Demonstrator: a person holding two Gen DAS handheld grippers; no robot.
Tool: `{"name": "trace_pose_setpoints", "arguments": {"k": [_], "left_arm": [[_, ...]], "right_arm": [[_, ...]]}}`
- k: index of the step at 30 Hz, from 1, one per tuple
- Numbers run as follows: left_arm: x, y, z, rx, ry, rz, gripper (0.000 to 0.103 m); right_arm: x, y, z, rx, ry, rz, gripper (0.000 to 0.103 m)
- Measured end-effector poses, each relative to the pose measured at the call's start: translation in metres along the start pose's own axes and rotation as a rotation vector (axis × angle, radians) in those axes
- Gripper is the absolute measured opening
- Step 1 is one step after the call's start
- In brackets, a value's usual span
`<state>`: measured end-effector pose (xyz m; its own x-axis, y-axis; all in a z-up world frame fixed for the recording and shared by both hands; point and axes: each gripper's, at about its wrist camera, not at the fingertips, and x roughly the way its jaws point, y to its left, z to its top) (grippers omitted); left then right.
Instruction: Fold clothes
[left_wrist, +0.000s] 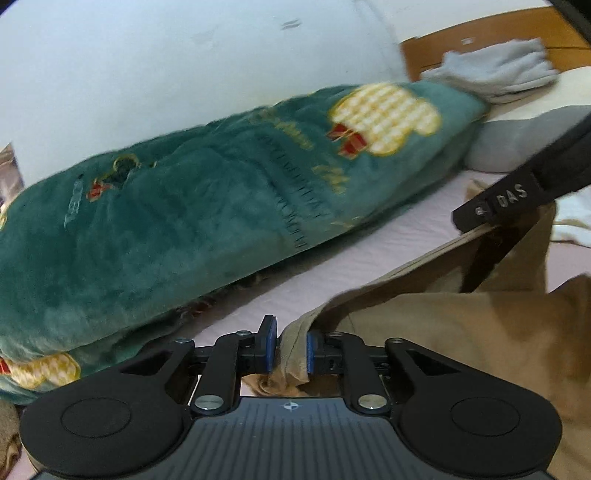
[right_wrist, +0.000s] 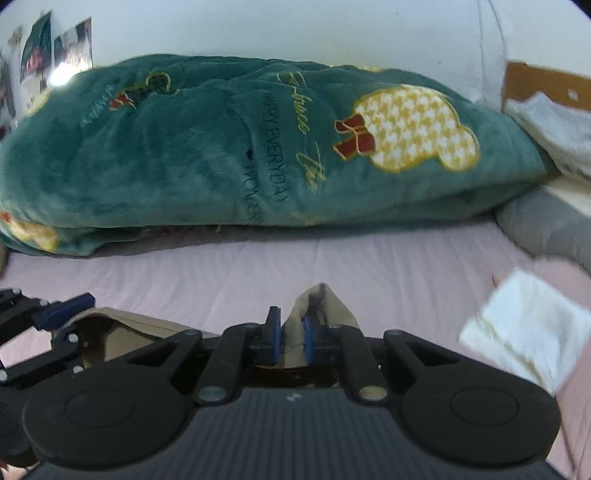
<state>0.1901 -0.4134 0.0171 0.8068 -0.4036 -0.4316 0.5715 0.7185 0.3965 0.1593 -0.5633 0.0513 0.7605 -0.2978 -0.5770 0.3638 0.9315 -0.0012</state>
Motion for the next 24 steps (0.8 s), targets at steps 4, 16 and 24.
{"name": "trace_pose_setpoints", "arguments": {"k": [4,16,24], "left_arm": [[0.059,-0.008,-0.012,0.03,0.062,0.123,0.024],[0.034,0.019,-0.013,-0.062,0.119,0.169,0.06],[-0.173,-0.026,-0.084,-0.147,0.214,-0.215,0.069]], "right_arm": [[0.045,-0.008,0.007,-0.061,-0.011,-0.081,0.021],[-0.042,-0.02,-0.098,-0.11,0.191,-0.002,0.058],[-0.194,0.002,-0.181,-0.03,0.258,0.045,0.066]]}}
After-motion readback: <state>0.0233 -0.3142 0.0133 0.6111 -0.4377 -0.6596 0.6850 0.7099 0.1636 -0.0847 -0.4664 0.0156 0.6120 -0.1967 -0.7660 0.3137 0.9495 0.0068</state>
